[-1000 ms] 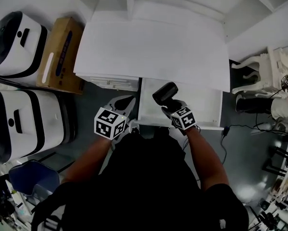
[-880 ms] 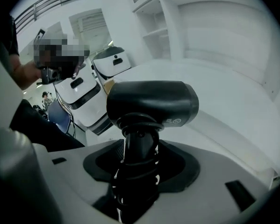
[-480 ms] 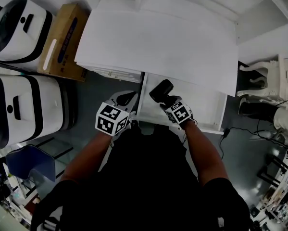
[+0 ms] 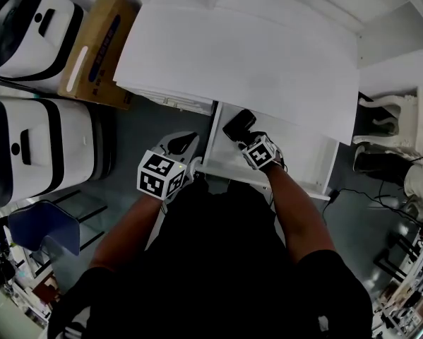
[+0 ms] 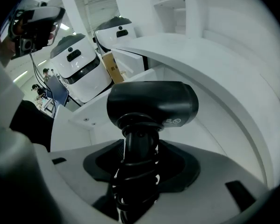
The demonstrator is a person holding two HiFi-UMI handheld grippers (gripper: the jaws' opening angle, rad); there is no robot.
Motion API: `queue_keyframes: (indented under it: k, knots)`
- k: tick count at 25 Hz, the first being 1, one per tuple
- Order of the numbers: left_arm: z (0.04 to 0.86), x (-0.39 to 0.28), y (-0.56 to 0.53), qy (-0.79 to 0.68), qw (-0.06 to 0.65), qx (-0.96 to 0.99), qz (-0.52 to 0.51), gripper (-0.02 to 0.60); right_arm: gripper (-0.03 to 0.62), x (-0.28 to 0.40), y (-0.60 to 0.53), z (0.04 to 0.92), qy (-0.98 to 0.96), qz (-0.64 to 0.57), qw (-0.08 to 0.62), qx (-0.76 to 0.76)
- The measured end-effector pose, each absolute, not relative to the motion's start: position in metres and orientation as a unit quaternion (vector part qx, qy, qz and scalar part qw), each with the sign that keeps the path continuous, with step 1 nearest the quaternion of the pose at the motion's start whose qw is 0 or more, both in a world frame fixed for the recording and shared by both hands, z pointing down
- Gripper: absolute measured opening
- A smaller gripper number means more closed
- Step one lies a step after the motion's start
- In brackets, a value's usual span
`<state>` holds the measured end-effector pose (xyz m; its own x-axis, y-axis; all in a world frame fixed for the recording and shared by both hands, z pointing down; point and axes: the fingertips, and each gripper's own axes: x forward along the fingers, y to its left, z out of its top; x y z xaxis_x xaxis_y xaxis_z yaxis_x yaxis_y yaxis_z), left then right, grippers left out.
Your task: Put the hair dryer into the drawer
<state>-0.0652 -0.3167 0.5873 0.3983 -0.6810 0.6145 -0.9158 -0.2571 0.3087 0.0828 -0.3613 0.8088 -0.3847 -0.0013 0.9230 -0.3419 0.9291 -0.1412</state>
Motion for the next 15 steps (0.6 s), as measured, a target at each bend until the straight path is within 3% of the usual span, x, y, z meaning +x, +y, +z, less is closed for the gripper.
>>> queue_keyframes:
  k: [15]
  knots:
    - [0.596,-0.073,-0.303,-0.55,0.345,0.739,0.179,0.009,0.244,0.068,-0.367,0.833,-0.805,0.073,0.587,0.044]
